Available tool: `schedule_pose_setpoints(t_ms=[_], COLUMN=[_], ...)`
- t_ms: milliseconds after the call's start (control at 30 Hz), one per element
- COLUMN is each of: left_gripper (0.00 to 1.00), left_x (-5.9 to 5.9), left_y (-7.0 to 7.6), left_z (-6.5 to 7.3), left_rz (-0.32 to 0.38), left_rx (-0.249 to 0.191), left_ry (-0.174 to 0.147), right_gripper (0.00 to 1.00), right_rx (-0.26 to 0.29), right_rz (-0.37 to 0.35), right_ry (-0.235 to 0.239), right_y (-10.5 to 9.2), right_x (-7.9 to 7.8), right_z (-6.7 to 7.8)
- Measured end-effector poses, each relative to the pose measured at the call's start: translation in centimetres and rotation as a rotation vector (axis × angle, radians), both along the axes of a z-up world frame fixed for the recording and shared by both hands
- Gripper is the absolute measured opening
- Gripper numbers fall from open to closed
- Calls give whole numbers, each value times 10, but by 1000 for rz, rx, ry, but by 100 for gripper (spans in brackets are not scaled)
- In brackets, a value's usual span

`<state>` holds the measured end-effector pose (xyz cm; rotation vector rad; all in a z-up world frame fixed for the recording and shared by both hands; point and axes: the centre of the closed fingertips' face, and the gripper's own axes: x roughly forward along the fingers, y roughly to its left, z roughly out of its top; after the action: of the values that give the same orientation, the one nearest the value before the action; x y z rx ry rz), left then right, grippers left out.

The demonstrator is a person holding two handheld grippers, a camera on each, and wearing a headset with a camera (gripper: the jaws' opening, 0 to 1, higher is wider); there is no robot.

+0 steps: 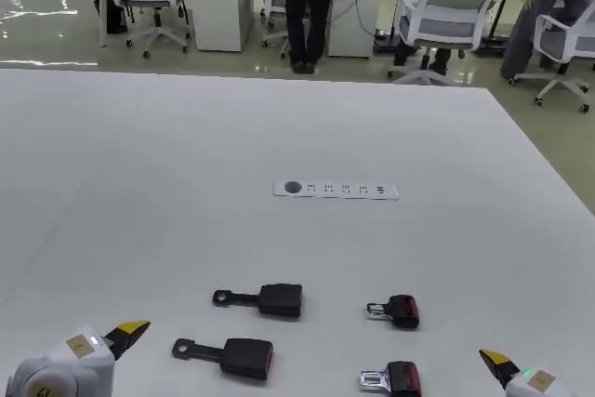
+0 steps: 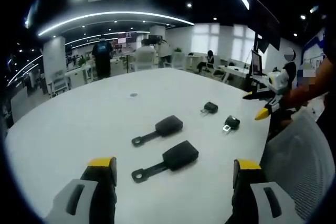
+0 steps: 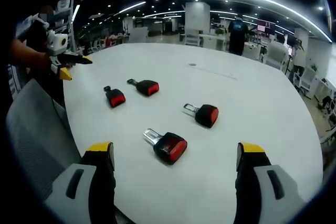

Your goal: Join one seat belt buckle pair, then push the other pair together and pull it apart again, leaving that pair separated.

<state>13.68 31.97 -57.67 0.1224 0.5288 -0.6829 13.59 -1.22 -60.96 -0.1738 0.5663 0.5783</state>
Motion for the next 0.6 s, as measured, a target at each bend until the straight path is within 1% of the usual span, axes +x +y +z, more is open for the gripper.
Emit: schedule_pose_setpoints(t_ms=[267,600], left_gripper=[94,94], left_x=[1,3], left_y=[0,-2], left_z=[-1,-3], left_rz=[-1,-8], left_rx=[-1,4], left_ry=[1,5], right_gripper=[98,98], right_rx=[0,-1], right_rz=[0,9], right_ry=[0,5], right_y=[0,0], right_x=[0,2], right_z=[3,-1])
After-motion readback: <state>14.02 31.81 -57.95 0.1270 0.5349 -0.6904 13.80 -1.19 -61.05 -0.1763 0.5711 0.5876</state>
